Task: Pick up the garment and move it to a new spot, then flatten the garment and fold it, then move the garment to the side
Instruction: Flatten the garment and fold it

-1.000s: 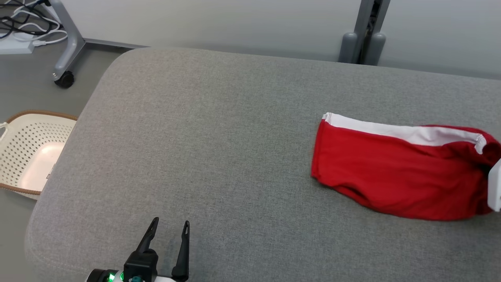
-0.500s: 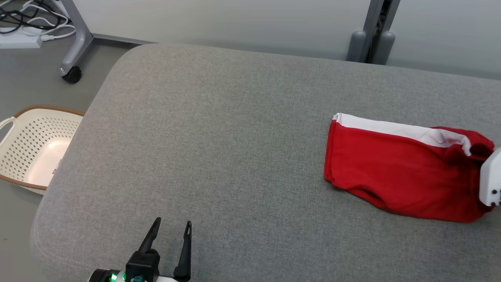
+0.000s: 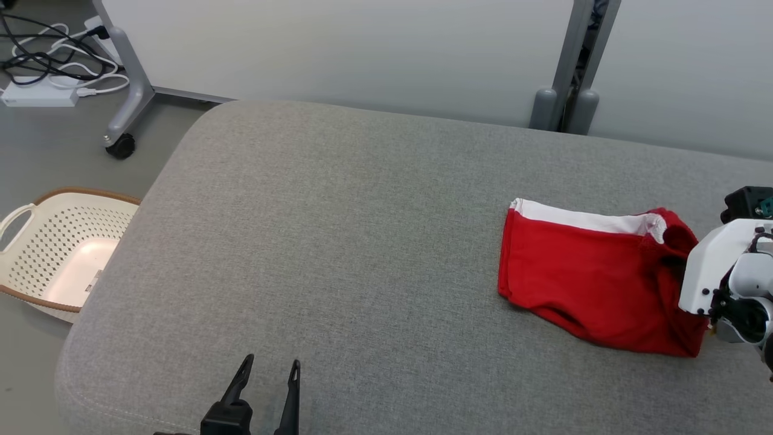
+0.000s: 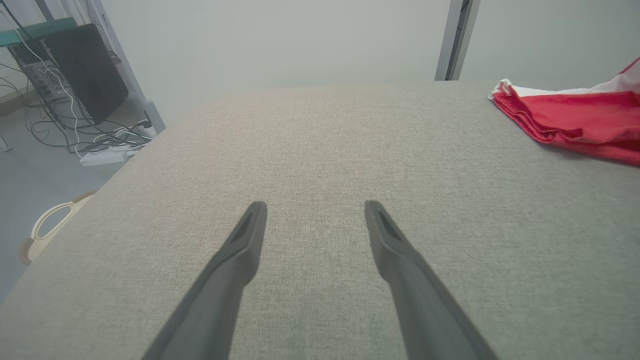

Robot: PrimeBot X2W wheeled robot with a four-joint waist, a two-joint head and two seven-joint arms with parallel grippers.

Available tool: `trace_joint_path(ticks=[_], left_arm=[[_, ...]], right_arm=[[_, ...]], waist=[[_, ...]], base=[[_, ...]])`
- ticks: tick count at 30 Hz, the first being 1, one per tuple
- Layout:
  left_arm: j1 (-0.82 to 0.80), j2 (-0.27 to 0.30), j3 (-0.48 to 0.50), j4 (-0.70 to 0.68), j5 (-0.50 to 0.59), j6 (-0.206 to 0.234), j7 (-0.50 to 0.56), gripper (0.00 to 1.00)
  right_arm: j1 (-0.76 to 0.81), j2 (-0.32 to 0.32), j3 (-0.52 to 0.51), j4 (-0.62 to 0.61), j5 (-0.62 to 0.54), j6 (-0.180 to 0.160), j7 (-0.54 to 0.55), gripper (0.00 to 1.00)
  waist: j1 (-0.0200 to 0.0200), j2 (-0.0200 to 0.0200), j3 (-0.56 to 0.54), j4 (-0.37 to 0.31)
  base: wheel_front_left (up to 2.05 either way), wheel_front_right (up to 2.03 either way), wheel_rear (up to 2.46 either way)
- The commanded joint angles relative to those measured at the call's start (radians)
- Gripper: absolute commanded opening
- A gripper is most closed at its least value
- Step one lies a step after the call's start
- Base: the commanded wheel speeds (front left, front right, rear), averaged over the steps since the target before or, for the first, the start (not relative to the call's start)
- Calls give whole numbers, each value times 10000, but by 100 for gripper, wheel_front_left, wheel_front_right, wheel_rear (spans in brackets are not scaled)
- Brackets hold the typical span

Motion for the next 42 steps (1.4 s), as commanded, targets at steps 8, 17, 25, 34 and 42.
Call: trace_joint_path(ticks=[8, 17, 25, 34, 42], left_arm=[[111, 33, 25, 76, -69, -43, -33, 100], [-125, 32, -11, 244, -142, -241, -33, 100], [-278, 32, -165, 140, -276, -94, -33, 100], [-334, 32, -291, 23, -396, 14, -33, 100], [-524, 32, -512, -35, -538, 111, -33, 100]], right_arm=[[71, 757, -1120, 482, 1692, -1, 176, 0], [-342, 1391, -1628, 1212, 2291, -1, 87, 0], [-434, 1598, -1615, 1337, 2289, 0, 65, 0], [-580, 1831, -1812, 1250, 2528, 0, -67, 0], [-702, 1961, -1768, 1498, 2412, 0, -150, 0]], waist=[[0, 0, -181, 359], [0, 0, 199, 777], [0, 0, 411, 1008], [0, 0, 696, 1184], [0, 0, 1069, 1414]], base=[[0, 0, 0], [0, 0, 0], [0, 0, 0], [0, 0, 0], [0, 0, 0]])
